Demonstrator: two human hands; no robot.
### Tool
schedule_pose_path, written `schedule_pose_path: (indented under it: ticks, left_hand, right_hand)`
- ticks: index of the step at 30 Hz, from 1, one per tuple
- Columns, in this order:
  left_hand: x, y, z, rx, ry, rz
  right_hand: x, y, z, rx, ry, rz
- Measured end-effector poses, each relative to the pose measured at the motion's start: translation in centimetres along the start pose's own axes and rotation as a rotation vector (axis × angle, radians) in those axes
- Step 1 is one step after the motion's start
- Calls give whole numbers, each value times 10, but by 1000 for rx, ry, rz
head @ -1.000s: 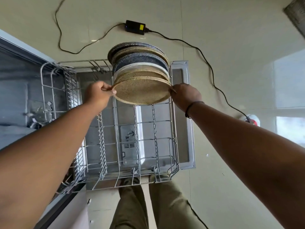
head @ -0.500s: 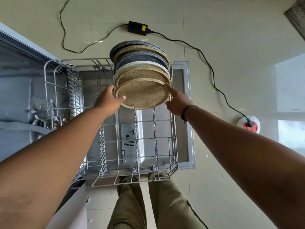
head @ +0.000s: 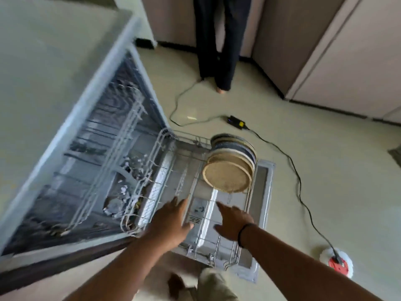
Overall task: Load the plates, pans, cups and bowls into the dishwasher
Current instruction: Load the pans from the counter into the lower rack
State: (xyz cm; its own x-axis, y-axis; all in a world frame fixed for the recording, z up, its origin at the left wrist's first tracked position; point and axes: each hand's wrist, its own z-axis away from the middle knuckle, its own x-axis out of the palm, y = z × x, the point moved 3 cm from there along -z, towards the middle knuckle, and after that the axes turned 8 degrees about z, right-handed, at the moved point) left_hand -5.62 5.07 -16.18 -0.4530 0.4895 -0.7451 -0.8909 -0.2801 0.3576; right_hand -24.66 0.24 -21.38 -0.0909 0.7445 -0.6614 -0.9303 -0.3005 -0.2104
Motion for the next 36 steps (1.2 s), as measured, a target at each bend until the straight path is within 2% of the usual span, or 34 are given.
schedule_pose_path:
  ticks: [4,7,11,14,20,25,29,33,36]
  left_hand:
    - [-34,-14,76,5,219,-186]
    - [-48,-31,135,-44,374,-147]
    - [-37,-75,241,-182,546,-100]
    - [-6,-114,349,-400,660,5]
    - [82,-158,596,-856,822,75]
    - [125,-161,725,-1162,951,191]
    - [137,-177,780,-1272,1075,270]
    - [140,-210,816,-1323,1169,354]
    - [133,-249,834,-1326,1361,609]
  right_hand:
    - [-16,-74,45,-245,15,262]
    - [-22,-132,76,-408,107,456]
    - [-10,-219,133,-627,248,712]
    - [27,-289,189,-793,313,843]
    - [139,-432,333,-1159,312,860]
    - [202,-523,443,-1463,339,858]
    - [228,-580,495,-1557,388,807]
    - [231,-627,512,-1555,410,760]
    - [223,-659,506,-1511,455,730]
